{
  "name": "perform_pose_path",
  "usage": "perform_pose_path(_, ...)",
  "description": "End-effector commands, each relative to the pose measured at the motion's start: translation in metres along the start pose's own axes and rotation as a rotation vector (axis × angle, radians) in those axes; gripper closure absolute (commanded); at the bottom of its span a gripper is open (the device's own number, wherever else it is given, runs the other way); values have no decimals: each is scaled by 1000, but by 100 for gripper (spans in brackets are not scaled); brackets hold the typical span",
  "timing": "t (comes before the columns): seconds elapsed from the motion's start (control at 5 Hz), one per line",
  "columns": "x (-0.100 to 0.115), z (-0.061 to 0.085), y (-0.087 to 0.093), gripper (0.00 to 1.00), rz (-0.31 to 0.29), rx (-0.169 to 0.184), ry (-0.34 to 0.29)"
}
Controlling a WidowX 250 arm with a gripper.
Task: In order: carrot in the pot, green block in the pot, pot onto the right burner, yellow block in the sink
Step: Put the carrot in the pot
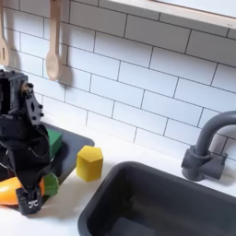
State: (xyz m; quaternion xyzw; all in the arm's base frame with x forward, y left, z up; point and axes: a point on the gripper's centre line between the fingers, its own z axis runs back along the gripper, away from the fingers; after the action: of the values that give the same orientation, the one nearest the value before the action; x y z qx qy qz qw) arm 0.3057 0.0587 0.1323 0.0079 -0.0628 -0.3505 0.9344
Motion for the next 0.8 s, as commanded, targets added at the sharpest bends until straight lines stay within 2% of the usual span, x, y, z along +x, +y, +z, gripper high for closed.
perform_pose_path(0.0,-2,4,2,100,26,-3,-17)
perform_pose_path(0.2,-5,18,7,100,47,4,-41)
perform_pose_path(0.4,-21,27,17,100,111,-39,-34)
perform_pose_path(0.6,-29,49,35,100,240,-85,-49)
